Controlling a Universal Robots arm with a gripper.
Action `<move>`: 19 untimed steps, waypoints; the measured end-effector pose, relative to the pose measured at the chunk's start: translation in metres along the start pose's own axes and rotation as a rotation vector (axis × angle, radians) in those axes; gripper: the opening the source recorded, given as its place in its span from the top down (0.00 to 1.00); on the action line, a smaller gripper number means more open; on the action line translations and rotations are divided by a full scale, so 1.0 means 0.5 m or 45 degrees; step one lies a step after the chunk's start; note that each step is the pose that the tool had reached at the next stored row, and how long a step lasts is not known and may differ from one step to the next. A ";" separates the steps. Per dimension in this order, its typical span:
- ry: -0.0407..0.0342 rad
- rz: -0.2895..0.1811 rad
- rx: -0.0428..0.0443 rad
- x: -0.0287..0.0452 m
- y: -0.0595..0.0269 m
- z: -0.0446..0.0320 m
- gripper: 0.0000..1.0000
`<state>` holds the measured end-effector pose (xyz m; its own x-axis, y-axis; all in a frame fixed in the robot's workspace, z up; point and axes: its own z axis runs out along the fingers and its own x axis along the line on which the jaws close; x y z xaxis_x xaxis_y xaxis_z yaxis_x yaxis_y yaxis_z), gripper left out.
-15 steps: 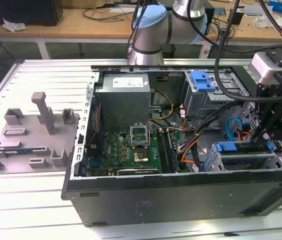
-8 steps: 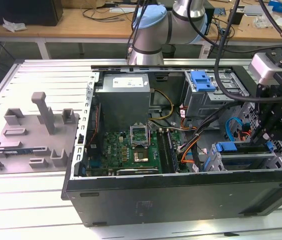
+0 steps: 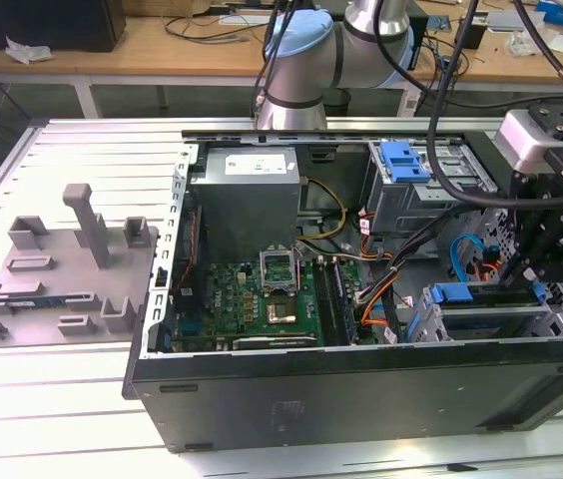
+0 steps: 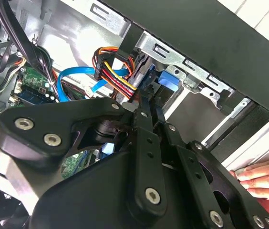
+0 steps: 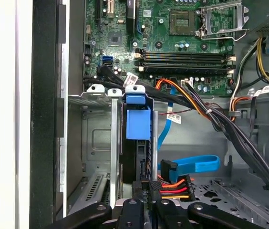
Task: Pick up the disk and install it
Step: 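Insert the first disk wire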
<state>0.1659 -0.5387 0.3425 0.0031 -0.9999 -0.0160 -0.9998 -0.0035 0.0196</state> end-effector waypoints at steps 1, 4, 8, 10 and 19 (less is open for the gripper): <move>0.0000 0.000 0.000 0.000 0.000 0.001 0.84; -0.0010 0.000 0.000 0.000 0.000 0.004 0.84; -0.0021 0.000 0.000 0.000 0.000 0.007 0.84; -0.0023 0.000 0.000 0.000 0.000 0.008 0.84; -0.0027 0.000 0.000 0.000 0.000 0.008 0.84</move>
<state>0.1659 -0.5387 0.3383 0.0031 -0.9998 -0.0181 -0.9998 -0.0035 0.0195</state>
